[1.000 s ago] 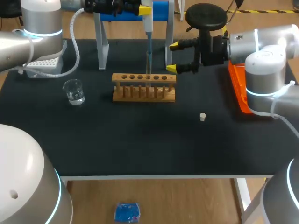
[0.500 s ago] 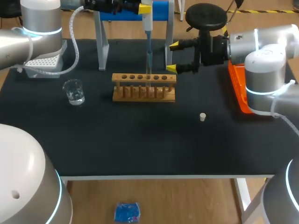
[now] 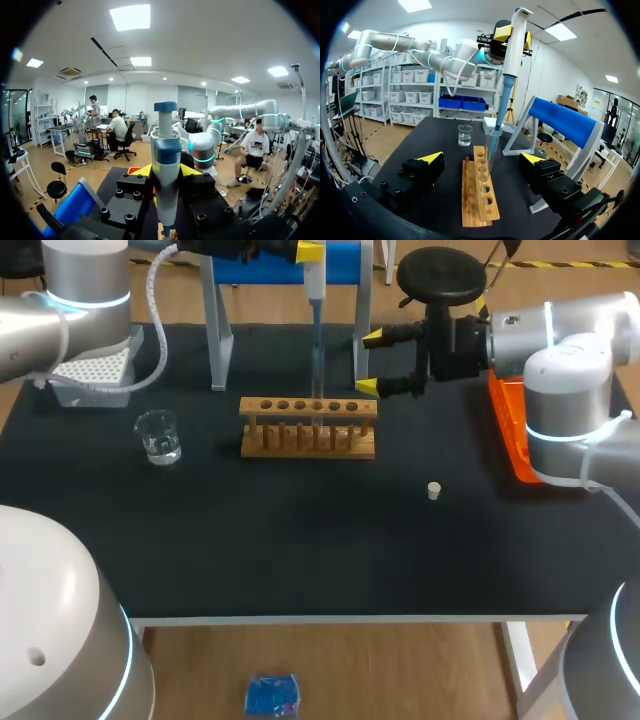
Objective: Invert the test tube, pick up the pipette, mount the tip to pipette, aspirate from beaker and dispense into the tube, eject the tip, return the pipette, and cap with the stopper.
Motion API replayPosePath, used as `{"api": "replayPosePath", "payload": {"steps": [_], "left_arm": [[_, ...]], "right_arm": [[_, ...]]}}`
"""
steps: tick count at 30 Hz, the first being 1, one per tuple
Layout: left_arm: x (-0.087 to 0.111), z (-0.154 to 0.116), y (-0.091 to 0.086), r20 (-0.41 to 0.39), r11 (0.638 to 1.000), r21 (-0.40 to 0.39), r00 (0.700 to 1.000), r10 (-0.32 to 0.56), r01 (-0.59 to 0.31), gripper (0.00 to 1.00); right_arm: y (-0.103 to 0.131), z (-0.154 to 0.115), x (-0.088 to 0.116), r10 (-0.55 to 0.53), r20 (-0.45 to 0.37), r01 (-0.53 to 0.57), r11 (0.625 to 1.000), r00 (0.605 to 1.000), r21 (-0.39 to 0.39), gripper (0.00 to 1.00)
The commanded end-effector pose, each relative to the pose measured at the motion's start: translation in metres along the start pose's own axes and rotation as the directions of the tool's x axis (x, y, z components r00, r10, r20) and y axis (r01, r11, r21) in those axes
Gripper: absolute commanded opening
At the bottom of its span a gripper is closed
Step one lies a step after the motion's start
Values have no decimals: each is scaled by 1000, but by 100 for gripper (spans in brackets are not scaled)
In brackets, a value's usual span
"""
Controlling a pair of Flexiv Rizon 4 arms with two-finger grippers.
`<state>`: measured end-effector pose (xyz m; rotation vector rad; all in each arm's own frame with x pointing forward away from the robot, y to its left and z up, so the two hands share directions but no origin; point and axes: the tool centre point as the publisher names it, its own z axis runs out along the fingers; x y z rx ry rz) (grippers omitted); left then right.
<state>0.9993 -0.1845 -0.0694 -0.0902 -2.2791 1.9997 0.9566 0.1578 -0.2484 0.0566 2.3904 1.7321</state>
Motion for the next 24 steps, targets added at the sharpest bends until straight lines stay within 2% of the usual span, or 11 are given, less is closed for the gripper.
{"api": "replayPosePath", "payload": {"steps": [1,24], "left_arm": [[4,-1,-4,10,1000,-7,1000,2,-2,0],[7,-1,-21,24,999,-27,999,27,-26,0]], "right_arm": [[0,0,0,0,0,0,1000,1000,-1,100],[0,0,0,0,0,0,1000,1000,-1,100]]}}
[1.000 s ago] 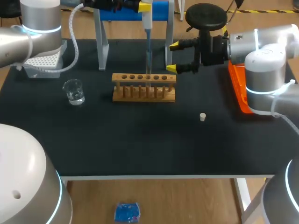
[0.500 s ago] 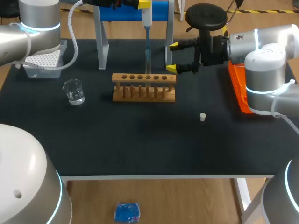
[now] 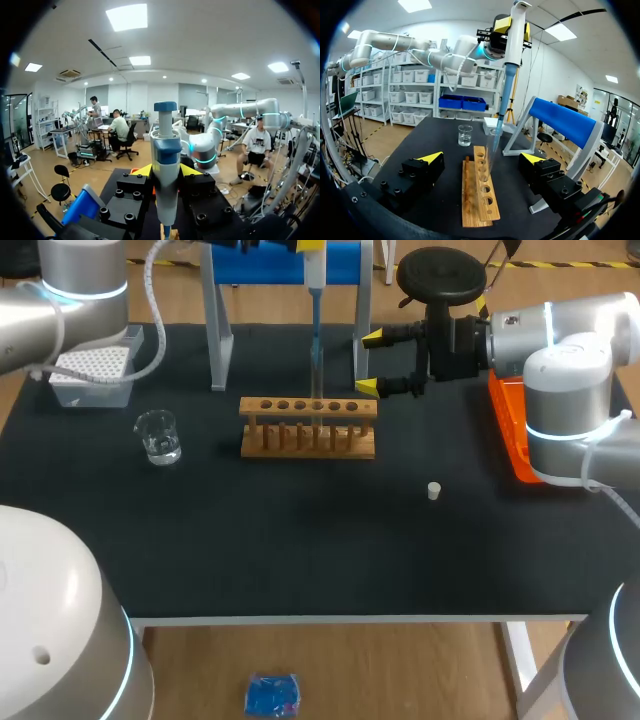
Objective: Invert the test tube, pick up the pipette, mount the tip to pipette, aspirate from beaker and dispense into the tube, eject the tip, return the pipette, and cap with the stopper.
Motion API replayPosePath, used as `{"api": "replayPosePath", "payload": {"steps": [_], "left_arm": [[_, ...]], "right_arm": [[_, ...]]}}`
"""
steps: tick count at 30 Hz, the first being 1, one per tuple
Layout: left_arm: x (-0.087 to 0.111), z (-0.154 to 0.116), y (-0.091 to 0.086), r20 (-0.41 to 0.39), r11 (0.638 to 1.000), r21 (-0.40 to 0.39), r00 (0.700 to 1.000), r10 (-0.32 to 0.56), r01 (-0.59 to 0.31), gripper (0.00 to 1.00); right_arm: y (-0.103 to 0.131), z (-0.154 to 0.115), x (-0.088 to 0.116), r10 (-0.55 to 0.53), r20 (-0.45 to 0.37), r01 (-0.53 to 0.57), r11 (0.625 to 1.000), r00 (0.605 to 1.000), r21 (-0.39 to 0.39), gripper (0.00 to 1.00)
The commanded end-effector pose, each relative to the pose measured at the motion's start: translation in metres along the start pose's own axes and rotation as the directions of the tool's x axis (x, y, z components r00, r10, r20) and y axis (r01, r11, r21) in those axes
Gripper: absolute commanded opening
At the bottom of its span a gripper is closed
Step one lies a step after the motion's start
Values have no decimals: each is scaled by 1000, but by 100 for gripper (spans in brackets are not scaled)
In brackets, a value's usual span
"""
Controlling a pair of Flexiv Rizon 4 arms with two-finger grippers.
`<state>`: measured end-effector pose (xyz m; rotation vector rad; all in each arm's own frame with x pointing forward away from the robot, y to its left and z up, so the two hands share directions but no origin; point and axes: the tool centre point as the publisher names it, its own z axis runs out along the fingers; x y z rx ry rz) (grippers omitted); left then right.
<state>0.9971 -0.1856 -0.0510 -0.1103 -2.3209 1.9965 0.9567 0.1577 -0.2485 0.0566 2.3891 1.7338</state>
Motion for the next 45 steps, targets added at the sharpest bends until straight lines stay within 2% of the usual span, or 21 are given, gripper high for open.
{"api": "replayPosePath", "payload": {"steps": [1,45], "left_arm": [[4,-1,-3,11,1000,-5,1000,-2,2,0],[13,0,-47,34,996,-71,998,47,-44,0]], "right_arm": [[0,0,0,0,0,0,1000,1000,1,100],[0,0,0,0,0,0,1000,1000,1,100]]}}
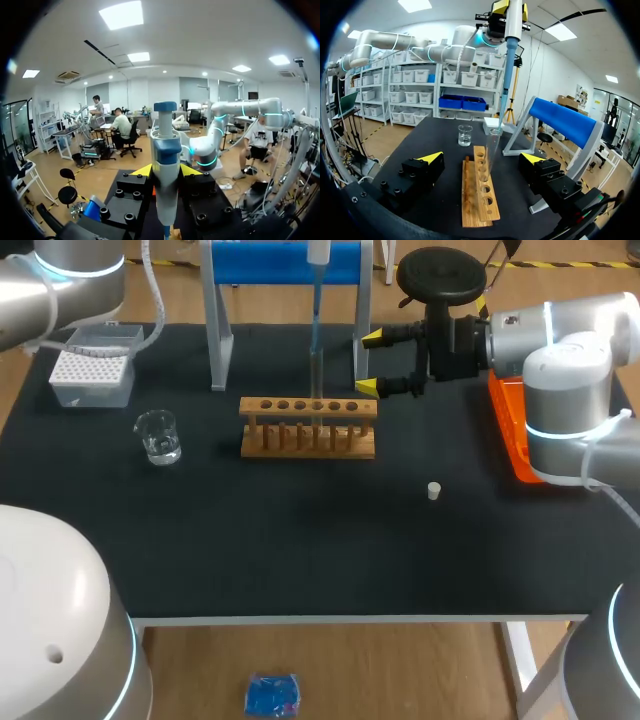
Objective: Invert the test tube, pick up the pipette, mount the tip to pipette, aspirate from beaker and dispense into the tube, eject the tip, return the pipette, and cap with the stopper.
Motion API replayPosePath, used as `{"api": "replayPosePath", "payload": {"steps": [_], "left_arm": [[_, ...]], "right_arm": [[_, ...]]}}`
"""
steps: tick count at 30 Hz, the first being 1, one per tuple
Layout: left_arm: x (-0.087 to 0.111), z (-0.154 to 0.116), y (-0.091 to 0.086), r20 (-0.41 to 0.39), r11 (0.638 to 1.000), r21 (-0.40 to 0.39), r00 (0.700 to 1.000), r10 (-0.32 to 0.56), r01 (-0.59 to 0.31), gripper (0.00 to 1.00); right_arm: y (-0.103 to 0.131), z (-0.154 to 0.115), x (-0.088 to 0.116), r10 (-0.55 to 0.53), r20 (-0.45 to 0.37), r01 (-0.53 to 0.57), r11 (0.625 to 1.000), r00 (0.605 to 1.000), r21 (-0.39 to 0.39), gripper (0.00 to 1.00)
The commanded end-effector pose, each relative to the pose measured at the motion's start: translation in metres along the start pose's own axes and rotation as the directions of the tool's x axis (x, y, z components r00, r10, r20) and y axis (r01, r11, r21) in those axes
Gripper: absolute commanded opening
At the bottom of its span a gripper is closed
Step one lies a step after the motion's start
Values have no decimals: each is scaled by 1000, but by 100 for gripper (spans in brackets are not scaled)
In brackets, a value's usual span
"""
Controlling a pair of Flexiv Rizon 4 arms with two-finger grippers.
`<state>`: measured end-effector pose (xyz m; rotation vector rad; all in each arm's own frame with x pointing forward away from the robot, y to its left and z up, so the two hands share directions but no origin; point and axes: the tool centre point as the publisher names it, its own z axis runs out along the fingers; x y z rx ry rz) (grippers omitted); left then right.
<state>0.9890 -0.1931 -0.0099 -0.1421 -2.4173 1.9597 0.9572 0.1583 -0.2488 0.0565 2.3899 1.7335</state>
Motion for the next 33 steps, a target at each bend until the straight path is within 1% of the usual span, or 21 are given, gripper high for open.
{"api": "replayPosePath", "payload": {"steps": [1,6,9,12,17,20,23,29,33], "left_arm": [[5,-2,-7,10,1000,-12,1000,2,-2,0],[9,-5,-16,20,1000,-27,1000,13,-12,0],[14,-12,-20,36,999,-35,999,21,-20,0],[23,-22,-23,63,999,-41,998,27,-25,0],[47,-45,-21,109,998,-43,993,45,-41,0],[64,-52,-15,120,998,-53,992,48,-42,0],[80,-52,-7,122,997,-58,991,55,-48,0],[106,-43,12,100,996,-46,992,83,-79,0],[118,-33,25,96,997,-34,992,78,-75,0]], "right_arm": [[0,0,0,-1,0,1,1000,1000,0,100],[0,0,0,-1,0,1,1000,1000,0,100],[0,0,0,-1,0,1,1000,1000,0,100],[0,0,0,-1,0,1,1000,1000,0,100],[0,0,0,-1,0,1,1000,1000,0,100],[0,0,0,-1,0,1,1000,1000,0,100],[0,0,0,-1,0,1,1000,1000,0,100],[0,0,0,-1,0,1,1000,1000,0,100],[0,0,0,-1,0,1,1000,1000,0,100]]}}
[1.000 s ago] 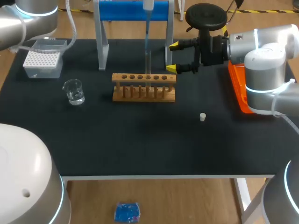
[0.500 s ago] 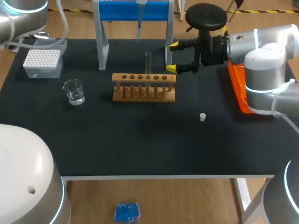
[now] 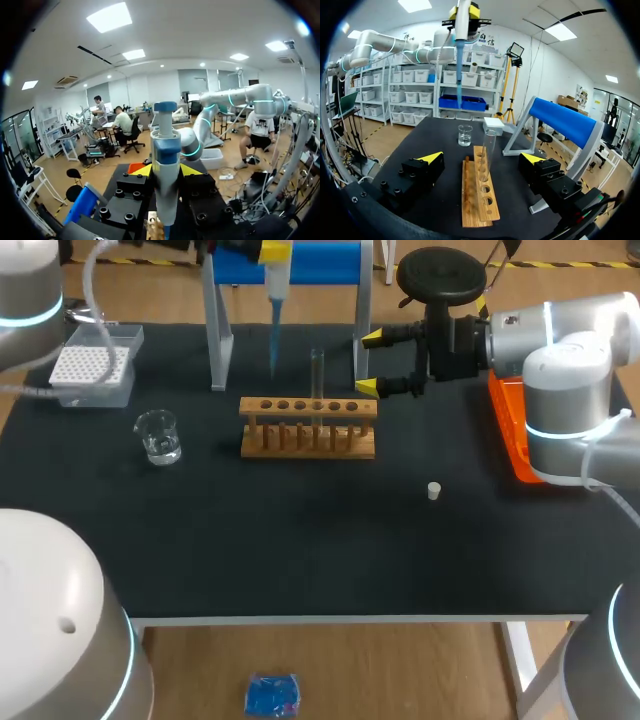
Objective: Invert the test tube, pick up the pipette, mount the tip to pipette, aspirate from beaker and dispense into the tube, eject the tip, return the pipette, and cap with the stopper.
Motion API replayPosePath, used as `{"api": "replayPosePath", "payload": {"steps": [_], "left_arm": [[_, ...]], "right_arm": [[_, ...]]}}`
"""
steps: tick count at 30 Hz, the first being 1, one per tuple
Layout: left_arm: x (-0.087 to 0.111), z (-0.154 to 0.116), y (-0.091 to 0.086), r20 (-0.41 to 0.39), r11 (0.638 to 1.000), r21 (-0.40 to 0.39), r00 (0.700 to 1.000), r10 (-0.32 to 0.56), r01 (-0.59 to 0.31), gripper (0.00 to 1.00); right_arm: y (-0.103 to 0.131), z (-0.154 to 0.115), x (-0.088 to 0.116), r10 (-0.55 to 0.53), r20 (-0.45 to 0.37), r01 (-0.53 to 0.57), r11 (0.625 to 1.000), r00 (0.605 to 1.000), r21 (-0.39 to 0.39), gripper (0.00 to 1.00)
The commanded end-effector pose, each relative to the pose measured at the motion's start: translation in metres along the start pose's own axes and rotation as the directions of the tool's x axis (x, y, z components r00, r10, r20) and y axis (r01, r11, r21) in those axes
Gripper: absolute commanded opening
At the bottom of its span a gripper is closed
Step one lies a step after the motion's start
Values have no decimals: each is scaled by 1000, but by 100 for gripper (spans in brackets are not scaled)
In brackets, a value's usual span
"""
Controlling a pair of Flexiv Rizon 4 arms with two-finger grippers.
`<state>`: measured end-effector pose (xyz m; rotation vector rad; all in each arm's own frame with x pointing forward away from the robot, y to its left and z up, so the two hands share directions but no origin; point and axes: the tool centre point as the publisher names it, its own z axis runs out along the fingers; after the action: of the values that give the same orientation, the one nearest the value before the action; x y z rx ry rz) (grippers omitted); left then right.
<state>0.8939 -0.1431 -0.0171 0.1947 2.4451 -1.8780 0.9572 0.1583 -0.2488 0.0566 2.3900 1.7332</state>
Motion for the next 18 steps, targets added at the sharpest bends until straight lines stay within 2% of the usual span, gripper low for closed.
{"api": "replayPosePath", "payload": {"steps": [1,10,18], "left_arm": [[23,10,15,60,1000,31,998,-5,3,0],[39,34,38,65,996,83,997,-39,34,0],[40,54,40,52,993,105,997,-59,54,0]], "right_arm": [[0,0,0,0,0,0,1000,1000,0,100],[0,0,0,0,0,0,1000,1000,0,100],[0,0,0,0,0,0,1000,1000,0,100]]}}
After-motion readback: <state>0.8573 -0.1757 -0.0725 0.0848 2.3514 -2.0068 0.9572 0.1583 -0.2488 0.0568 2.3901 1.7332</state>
